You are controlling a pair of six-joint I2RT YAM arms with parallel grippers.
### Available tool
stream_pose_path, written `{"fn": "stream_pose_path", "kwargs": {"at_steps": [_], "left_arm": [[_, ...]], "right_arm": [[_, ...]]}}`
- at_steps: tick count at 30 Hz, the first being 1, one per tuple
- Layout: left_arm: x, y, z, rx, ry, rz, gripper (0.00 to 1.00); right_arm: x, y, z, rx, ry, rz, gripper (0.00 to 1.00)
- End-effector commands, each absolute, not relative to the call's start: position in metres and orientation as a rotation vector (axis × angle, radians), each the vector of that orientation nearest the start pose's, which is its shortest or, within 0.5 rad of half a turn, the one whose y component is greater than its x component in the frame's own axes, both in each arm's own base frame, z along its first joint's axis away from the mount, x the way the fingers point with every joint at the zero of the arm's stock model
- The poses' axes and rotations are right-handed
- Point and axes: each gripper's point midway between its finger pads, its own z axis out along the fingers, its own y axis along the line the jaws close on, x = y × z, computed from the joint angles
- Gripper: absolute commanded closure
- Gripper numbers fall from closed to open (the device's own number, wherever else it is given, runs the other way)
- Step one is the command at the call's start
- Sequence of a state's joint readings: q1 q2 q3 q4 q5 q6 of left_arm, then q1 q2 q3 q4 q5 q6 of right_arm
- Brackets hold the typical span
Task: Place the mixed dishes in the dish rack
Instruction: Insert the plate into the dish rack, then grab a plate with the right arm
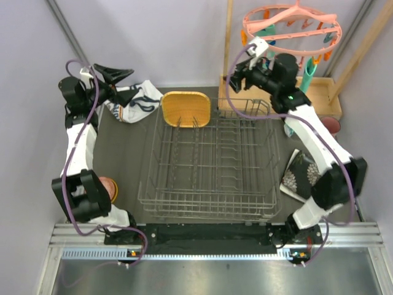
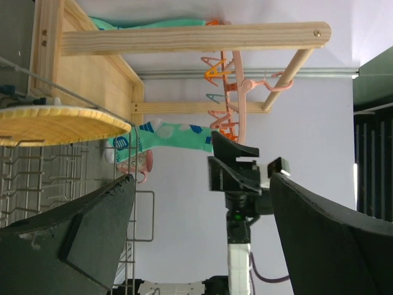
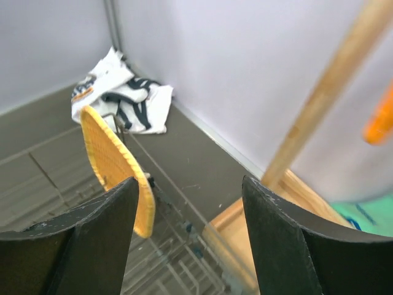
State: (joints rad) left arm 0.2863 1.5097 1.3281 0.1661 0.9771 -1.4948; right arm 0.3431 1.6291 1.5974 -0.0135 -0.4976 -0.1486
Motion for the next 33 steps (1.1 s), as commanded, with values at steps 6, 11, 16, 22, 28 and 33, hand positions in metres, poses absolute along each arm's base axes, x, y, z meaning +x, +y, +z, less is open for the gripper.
{"fn": "stream_pose_path", "kwargs": {"at_steps": [6,11,16,22,28,33], "left_arm": [[0.386,-0.06,0.399,-0.665,1.668,-1.639,0.04],[0.38,-0.065,0.396,-0.669,1.673,-1.65,0.04],[0.381,-0.068,0.393,-0.674,1.68,-1.657,0.04],[0.382,-0.071,0.396,-0.665,1.678,-1.675,0.04],[0.383,-0.072,0.395,-0.659,1.681,-1.682,0.04],[0.384,-0.073,0.394,-0.662,1.684,-1.692,0.04]], "right_arm": [[0.335,0.15,0.398,-0.229,1.692,0.49,0.24],[0.27,0.087,0.367,0.085,1.773,0.377,0.07],[0.233,0.027,0.331,0.348,1.811,0.16,0.01],[0.213,-0.02,0.301,0.584,1.827,-0.054,0.01],[0.226,-0.041,0.261,0.706,1.927,-0.144,0.01],[0.241,-0.055,0.221,0.817,2.033,-0.039,0.01]]}}
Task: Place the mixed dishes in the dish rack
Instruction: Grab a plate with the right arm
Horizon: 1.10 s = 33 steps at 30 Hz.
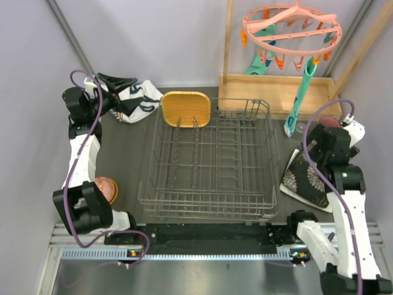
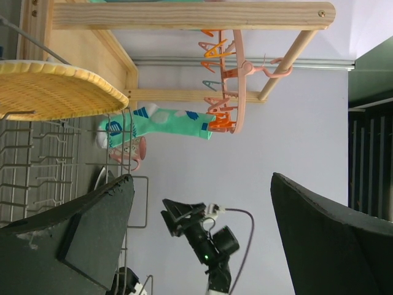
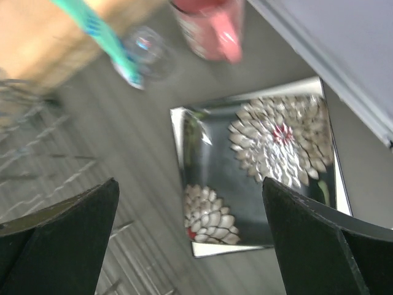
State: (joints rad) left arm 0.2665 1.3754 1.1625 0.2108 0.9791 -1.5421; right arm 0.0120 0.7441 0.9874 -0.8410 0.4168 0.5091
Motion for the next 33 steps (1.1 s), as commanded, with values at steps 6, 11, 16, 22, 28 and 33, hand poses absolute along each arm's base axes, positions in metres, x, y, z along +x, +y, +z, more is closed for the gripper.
{"fn": "stream_pose_path", "kwargs": {"at_steps": [6,11,16,22,28,33], "left_arm": [[0.388,-0.072,0.394,-0.663,1.677,-1.697,0.04],[0.389,-0.071,0.392,-0.666,1.676,-1.695,0.04],[0.387,-0.073,0.391,-0.651,1.677,-1.684,0.04],[0.388,-0.087,0.4,-0.59,1.766,-1.547,0.03],[0.394,-0.151,0.416,-0.372,1.872,-1.465,0.03],[0.389,-0.173,0.414,-0.333,1.886,-1.505,0.03]], "right_arm": [[0.246,-0.066,0.169,0.881,2.188,-0.046,0.11],[0.251,-0.058,0.151,0.883,2.245,0.007,0.14],[0.255,-0.059,0.144,0.89,2.273,0.004,0.13],[0.259,-0.054,0.151,0.974,2.241,0.058,0.09],[0.265,-0.057,0.16,1.043,2.22,0.162,0.08],[0.269,-0.067,0.154,1.054,2.279,0.11,0.11]]}}
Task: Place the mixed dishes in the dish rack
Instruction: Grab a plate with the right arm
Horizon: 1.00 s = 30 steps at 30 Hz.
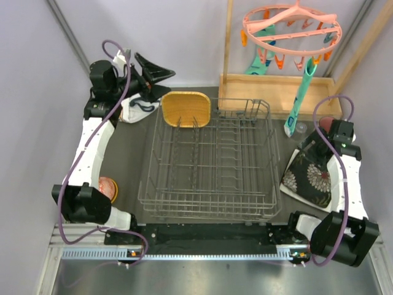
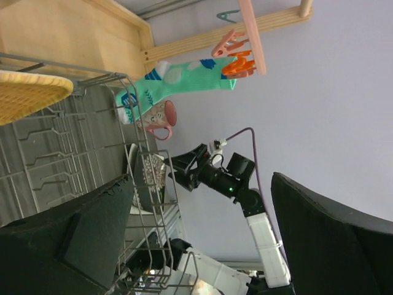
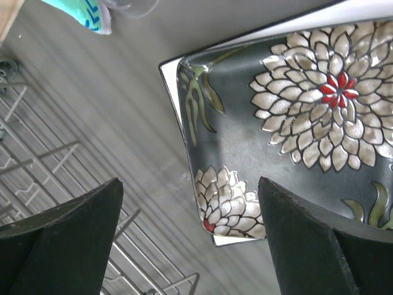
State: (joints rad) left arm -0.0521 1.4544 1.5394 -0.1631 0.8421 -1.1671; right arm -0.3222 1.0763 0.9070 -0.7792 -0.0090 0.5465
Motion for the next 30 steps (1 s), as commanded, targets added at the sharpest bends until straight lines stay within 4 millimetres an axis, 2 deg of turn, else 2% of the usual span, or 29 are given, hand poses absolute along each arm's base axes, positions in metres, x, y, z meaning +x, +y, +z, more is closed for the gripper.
{"fn": "stream_pose_path", "kwargs": {"at_steps": [1,5,10,14,17,23,30], "left_arm": [[0.387,-0.174,0.413,-0.331,1.884,-1.507,0.03],[0.384,-0.177,0.397,-0.351,1.899,-1.537,0.03],[0.379,-0.177,0.39,-0.352,1.902,-1.535,0.03],[0.377,-0.177,0.382,-0.353,1.915,-1.53,0.03],[0.377,-0.178,0.379,-0.35,1.922,-1.537,0.03],[0.375,-0.178,0.372,-0.341,1.945,-1.532,0.03],[0.374,-0.179,0.37,-0.335,1.955,-1.543,0.03]], "right_arm": [[0.271,-0.069,0.151,1.05,2.287,0.099,0.13],[0.278,-0.082,0.148,1.056,2.301,0.024,0.25],[0.287,-0.093,0.148,1.018,2.351,-0.115,0.26],[0.297,-0.083,0.149,0.922,2.387,-0.224,0.27],[0.3,-0.077,0.139,0.899,2.428,-0.28,0.28],[0.296,-0.075,0.12,0.875,2.485,-0.373,0.3],[0.295,-0.079,0.114,0.9,2.491,-0.447,0.28]]}}
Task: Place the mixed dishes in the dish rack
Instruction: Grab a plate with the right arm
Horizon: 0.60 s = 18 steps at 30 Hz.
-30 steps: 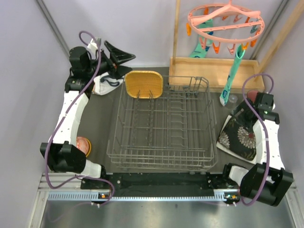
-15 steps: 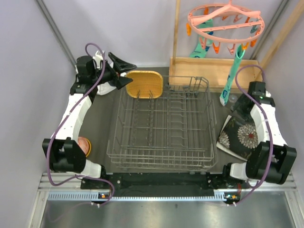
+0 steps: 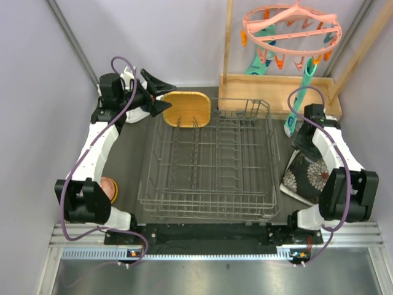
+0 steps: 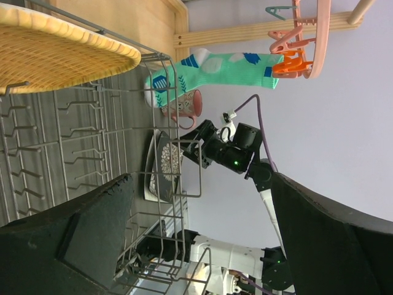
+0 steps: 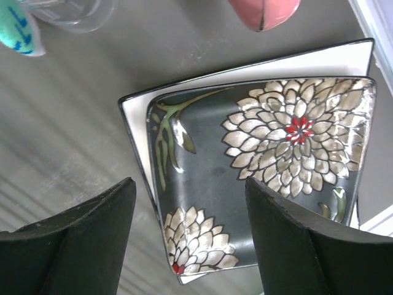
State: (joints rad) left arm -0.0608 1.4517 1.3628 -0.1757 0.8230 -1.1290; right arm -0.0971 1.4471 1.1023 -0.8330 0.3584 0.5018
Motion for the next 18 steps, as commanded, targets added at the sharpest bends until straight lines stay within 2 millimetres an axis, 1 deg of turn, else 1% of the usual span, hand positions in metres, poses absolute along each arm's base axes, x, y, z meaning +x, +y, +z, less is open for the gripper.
{"fn": "stream_pose_path", "kwargs": {"at_steps": [1,2,3,4,5,7,10,12,18], "left_arm": [[0.374,-0.179,0.371,-0.332,1.952,-1.543,0.03],[0.374,-0.179,0.371,-0.333,1.953,-1.543,0.03],[0.373,-0.179,0.371,-0.333,1.952,-1.542,0.03],[0.374,-0.178,0.37,-0.339,1.955,-1.543,0.03],[0.374,-0.178,0.369,-0.34,1.955,-1.542,0.03],[0.375,-0.178,0.368,-0.348,1.957,-1.542,0.03],[0.374,-0.178,0.368,-0.347,1.959,-1.546,0.03],[0.373,-0.178,0.368,-0.343,1.962,-1.55,0.03],[0.373,-0.173,0.366,-0.346,1.964,-1.548,0.03]], "right_arm": [[0.295,-0.079,0.113,0.899,2.498,-0.457,0.28],[0.297,-0.08,0.115,0.897,2.498,-0.472,0.28],[0.297,-0.083,0.111,0.9,2.511,-0.525,0.28],[0.292,-0.084,0.11,0.896,2.538,-0.568,0.28],[0.295,-0.084,0.113,0.894,2.533,-0.591,0.27],[0.295,-0.083,0.111,0.87,2.545,-0.646,0.25],[0.299,-0.076,0.11,0.851,2.538,-0.642,0.23],[0.3,-0.076,0.11,0.862,2.535,-0.645,0.23],[0.302,-0.081,0.103,0.882,2.543,-0.719,0.23]]}}
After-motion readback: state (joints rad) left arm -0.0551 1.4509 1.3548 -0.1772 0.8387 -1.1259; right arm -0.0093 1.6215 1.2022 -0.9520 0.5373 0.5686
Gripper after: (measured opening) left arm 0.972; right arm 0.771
